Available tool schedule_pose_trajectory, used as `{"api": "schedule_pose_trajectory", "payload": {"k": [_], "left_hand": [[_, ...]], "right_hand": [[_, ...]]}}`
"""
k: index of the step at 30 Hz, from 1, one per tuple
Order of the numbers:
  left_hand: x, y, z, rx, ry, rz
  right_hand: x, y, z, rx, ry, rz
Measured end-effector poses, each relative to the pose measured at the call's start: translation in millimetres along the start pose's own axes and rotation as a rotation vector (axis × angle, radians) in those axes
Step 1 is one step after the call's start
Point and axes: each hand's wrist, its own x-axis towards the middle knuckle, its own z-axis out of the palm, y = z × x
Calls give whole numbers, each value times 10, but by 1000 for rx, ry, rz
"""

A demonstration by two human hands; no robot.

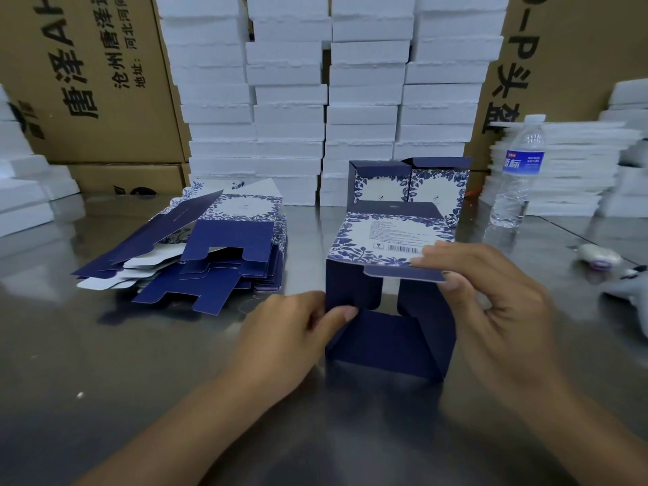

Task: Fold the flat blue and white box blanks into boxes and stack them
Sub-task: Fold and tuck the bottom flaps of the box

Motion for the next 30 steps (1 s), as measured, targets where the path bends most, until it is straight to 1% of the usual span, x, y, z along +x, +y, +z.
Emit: {"api": "schedule_pose_trajectory", "payload": {"k": [2,5,10,14,18,23,26,30], "left_hand": [[0,-17,12,40,-38,24],[5,-12,6,21,-26,61],[15,-18,-5,7,-70,70],[17,-38,-10,6,-119,21],[6,-76,21,138,-204,-5],[22,-52,21,93,-218,-9],[34,-56,16,88,-252,-49],[41,-91,-34,201,-350,-60]], "right_hand": [[2,15,-1,-6,8,1],[4,17,-2,-4,13,-4],[8,13,-10,-6,3,10],[9,6,-10,1,-6,15],[7,5,-8,-4,-16,27],[11,8,-7,-3,-14,21],[11,6,-14,3,-25,32],[-1,-7,-16,-18,-46,33]]}}
